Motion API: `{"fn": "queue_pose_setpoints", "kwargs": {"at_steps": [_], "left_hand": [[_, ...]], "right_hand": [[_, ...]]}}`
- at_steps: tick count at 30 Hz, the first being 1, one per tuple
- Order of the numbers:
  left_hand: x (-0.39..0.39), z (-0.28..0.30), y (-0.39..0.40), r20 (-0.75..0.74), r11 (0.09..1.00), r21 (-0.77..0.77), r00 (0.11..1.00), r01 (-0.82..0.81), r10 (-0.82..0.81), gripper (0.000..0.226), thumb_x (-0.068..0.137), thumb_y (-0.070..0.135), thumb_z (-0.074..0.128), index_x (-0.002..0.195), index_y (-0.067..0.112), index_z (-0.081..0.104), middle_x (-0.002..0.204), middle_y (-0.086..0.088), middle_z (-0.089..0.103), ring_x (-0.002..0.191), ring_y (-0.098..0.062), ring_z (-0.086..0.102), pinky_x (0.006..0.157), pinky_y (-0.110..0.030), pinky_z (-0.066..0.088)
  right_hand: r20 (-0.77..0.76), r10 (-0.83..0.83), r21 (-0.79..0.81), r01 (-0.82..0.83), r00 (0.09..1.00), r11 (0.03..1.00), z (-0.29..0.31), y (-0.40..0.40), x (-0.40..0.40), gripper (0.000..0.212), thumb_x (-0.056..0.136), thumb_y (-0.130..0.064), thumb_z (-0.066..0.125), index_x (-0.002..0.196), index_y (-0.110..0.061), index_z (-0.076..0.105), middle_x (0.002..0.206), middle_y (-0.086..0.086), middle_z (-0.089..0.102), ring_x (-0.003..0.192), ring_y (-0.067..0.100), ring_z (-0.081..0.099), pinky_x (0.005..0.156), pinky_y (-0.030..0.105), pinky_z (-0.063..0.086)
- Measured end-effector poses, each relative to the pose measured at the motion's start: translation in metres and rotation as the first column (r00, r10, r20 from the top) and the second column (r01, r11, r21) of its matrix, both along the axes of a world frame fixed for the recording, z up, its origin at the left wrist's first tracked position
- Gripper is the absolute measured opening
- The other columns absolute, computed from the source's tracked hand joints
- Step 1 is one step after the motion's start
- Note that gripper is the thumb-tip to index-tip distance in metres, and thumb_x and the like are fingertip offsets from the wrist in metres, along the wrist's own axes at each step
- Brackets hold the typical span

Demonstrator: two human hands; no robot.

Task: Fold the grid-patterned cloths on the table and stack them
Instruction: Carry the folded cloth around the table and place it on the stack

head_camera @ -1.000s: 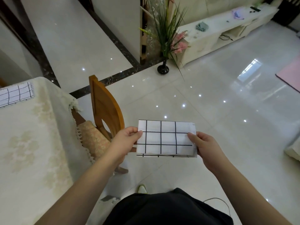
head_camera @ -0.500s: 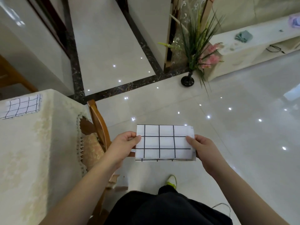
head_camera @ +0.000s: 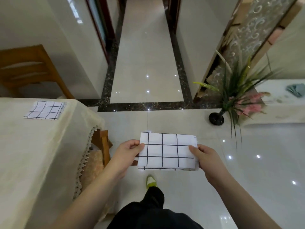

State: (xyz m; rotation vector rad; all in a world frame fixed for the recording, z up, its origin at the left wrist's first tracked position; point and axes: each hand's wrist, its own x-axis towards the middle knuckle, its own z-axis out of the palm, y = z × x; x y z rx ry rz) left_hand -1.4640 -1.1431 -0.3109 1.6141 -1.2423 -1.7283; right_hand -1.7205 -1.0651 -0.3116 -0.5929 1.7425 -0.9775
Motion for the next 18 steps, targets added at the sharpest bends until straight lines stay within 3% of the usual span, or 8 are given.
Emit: {"fn": "queue_pose_setpoints", "kwargs": {"at_steps": [9, 14, 18], "left_hand": [[0.009, 0.0, -0.11, -0.024, 0.989, 0.033, 0.99, -0.142, 0.142, 0.02, 0.092, 0.035, 0.063, 0.087, 0.017, 0.069, 0.096, -0.025, 0.065, 0.084, -0.035, 0.064, 0.082, -0.046, 0.057], [0.015, 0.008, -0.156, -0.055, 0.978, 0.02, 0.976, -0.208, 0.209, 0.02, 0.097, 0.025, 0.059, 0.09, 0.007, 0.065, 0.081, -0.009, 0.065, 0.075, -0.021, 0.063, 0.064, -0.026, 0.057], [0.019, 0.005, -0.19, -0.064, 0.948, 0.041, 0.946, -0.315, 0.317, 0.015, 0.096, 0.02, 0.06, 0.089, 0.009, 0.067, 0.081, -0.009, 0.071, 0.074, -0.022, 0.066, 0.064, -0.03, 0.056]], "right_hand": [[-0.059, 0.134, -0.025, -0.136, 0.989, 0.99, 0.01, -0.149, 0.004, 0.017, 0.094, -0.024, 0.062, 0.091, -0.012, 0.074, 0.093, 0.006, 0.076, 0.096, 0.031, 0.069, 0.09, 0.049, 0.054], [-0.052, 0.183, -0.017, -0.184, 0.982, 0.983, 0.01, -0.213, 0.011, 0.015, 0.094, -0.022, 0.062, 0.093, -0.014, 0.074, 0.093, 0.005, 0.076, 0.096, 0.031, 0.069, 0.09, 0.05, 0.055], [-0.03, 0.272, -0.008, -0.272, 0.962, 0.962, 0.007, -0.266, 0.014, 0.015, 0.095, -0.024, 0.061, 0.097, -0.016, 0.074, 0.095, 0.003, 0.076, 0.095, 0.026, 0.07, 0.091, 0.048, 0.055]]}}
